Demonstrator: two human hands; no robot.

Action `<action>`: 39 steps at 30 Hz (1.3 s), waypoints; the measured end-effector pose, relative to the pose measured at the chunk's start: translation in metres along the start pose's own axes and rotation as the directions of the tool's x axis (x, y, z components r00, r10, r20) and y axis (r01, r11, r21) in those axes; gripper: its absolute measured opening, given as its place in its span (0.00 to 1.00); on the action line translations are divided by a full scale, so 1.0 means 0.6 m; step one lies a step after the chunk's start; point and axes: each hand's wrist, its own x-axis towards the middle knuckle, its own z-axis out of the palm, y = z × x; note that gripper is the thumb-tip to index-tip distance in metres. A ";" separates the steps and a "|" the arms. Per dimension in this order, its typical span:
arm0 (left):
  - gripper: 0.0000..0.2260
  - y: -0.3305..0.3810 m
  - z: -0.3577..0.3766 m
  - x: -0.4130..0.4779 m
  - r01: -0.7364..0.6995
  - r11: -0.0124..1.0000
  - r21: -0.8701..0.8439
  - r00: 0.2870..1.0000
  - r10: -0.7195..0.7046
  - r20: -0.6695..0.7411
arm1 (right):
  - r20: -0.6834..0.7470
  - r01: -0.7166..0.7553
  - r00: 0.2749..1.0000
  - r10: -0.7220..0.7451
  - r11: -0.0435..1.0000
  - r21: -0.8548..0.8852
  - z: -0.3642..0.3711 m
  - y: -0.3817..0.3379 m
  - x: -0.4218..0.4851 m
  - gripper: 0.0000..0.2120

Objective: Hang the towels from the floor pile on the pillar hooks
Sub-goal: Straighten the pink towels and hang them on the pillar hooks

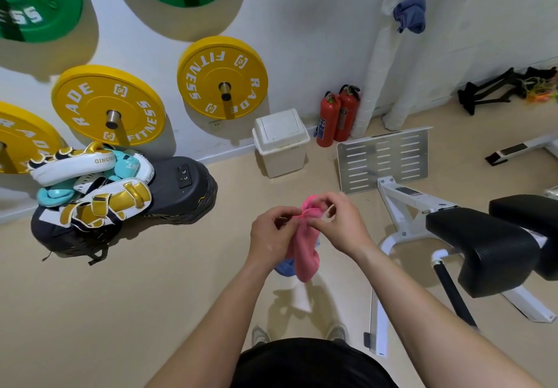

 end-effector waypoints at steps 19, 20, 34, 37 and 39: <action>0.08 -0.044 -0.061 0.054 -0.183 0.879 0.441 0.947 0.278 -0.160 | 0.248 0.192 0.960 -0.130 0.950 -0.245 -0.043 -0.037 0.052 0.15; 0.08 -0.036 -0.060 0.057 -0.195 0.887 0.418 0.949 0.279 -0.150 | 0.260 0.180 0.960 -0.103 0.939 -0.294 -0.049 -0.035 0.058 0.16; 0.06 0.084 -0.056 0.066 -0.376 0.900 0.221 0.925 0.378 0.034 | 0.417 0.191 0.907 -0.061 0.942 -0.277 -0.113 -0.119 0.078 0.13; 0.07 0.103 -0.061 0.070 -0.423 0.873 0.241 0.903 0.427 0.040 | 0.490 0.250 0.868 -0.076 0.920 -0.301 -0.115 -0.150 0.082 0.17; 0.08 0.112 -0.064 0.070 -0.460 0.859 0.225 0.886 0.462 0.044 | 0.476 0.357 0.864 -0.163 0.865 -0.352 -0.106 -0.167 0.087 0.11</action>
